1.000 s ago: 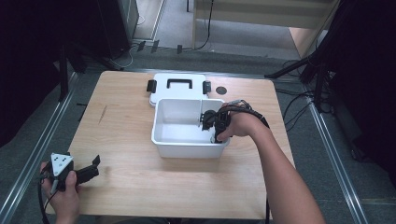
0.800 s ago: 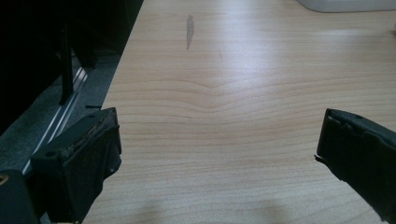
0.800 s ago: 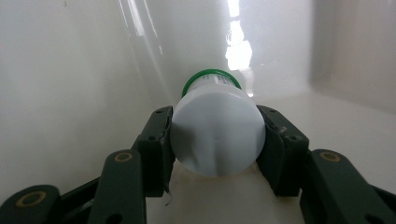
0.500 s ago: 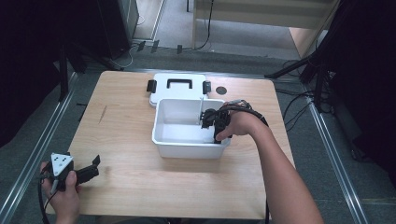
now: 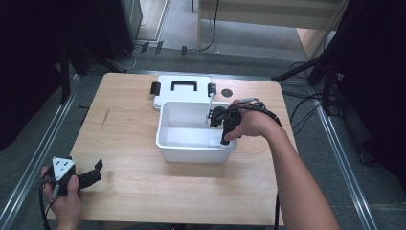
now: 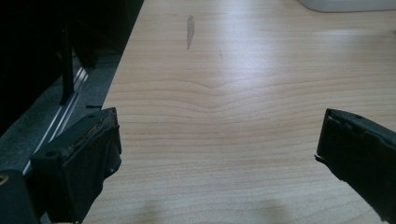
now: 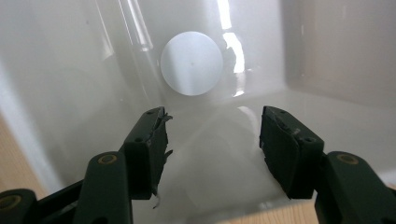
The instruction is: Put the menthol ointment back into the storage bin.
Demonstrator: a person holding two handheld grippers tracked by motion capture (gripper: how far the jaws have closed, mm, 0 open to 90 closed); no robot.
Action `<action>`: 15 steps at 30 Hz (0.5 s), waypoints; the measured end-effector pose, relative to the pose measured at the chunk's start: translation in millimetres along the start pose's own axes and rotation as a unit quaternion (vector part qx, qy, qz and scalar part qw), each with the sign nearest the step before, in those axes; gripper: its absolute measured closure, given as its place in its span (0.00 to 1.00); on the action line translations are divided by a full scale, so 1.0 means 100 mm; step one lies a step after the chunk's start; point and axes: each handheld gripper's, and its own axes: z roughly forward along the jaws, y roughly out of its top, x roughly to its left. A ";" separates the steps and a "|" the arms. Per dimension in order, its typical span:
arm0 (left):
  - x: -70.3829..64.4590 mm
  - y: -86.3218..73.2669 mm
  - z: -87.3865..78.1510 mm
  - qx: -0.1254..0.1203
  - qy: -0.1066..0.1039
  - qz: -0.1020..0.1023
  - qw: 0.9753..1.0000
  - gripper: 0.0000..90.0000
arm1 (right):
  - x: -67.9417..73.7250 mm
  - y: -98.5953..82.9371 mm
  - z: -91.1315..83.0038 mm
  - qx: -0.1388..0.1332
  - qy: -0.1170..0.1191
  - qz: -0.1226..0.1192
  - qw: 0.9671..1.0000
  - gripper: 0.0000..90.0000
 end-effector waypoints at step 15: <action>0.00 0.00 0.00 0.002 0.000 0.001 1.000 0.00 | -0.06 -0.32 -0.50 -0.041 -0.021 0.044 0.998 0.39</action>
